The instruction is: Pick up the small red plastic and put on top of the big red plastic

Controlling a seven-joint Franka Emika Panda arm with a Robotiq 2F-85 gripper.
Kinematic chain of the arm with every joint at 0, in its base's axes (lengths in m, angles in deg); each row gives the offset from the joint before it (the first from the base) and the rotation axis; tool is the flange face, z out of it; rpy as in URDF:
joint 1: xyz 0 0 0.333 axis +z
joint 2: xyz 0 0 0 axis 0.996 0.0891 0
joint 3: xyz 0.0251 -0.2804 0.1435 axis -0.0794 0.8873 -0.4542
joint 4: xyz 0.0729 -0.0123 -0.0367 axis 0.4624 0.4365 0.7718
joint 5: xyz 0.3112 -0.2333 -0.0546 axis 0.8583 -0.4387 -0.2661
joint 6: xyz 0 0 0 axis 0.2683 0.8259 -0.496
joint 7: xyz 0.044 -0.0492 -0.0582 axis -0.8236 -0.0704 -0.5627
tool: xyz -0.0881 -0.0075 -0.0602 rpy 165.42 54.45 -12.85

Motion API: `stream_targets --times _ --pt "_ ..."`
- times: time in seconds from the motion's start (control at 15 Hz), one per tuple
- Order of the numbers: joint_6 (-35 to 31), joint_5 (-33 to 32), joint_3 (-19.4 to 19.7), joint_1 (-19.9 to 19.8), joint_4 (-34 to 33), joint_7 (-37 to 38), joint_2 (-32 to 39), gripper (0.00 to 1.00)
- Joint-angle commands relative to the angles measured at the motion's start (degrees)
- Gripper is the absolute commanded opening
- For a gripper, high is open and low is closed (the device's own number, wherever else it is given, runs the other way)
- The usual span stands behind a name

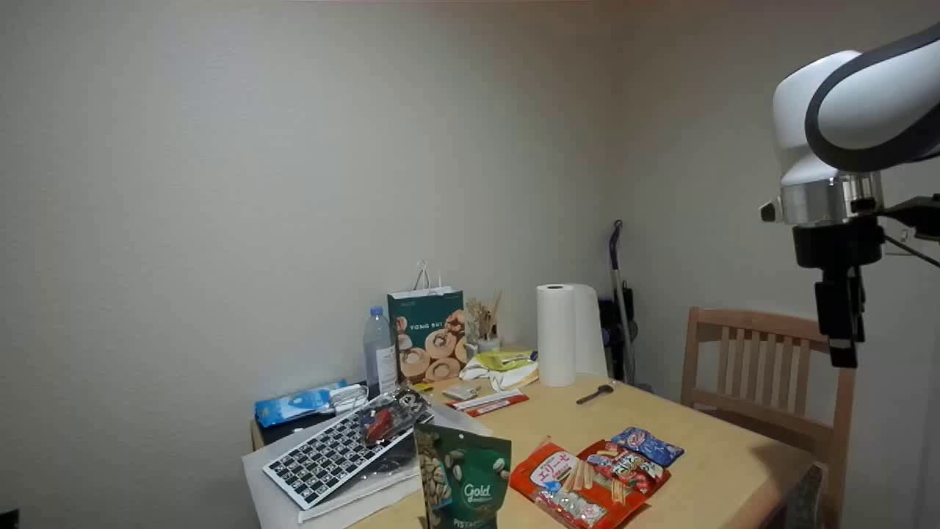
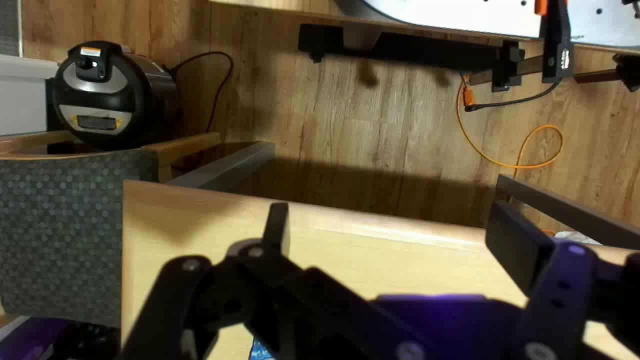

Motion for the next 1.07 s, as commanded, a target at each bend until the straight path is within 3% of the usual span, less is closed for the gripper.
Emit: stream_targets --times 0.0,0.4,1.0 --pt "0.1 0.0 0.0 0.0 -0.1 0.0 0.0 1.0" --pt "-0.5 0.6 -0.1 0.2 0.0 0.7 0.4 1.0" --pt "0.0 0.2 -2.4 9.7 -12.5 -10.0 19.2 1.0"
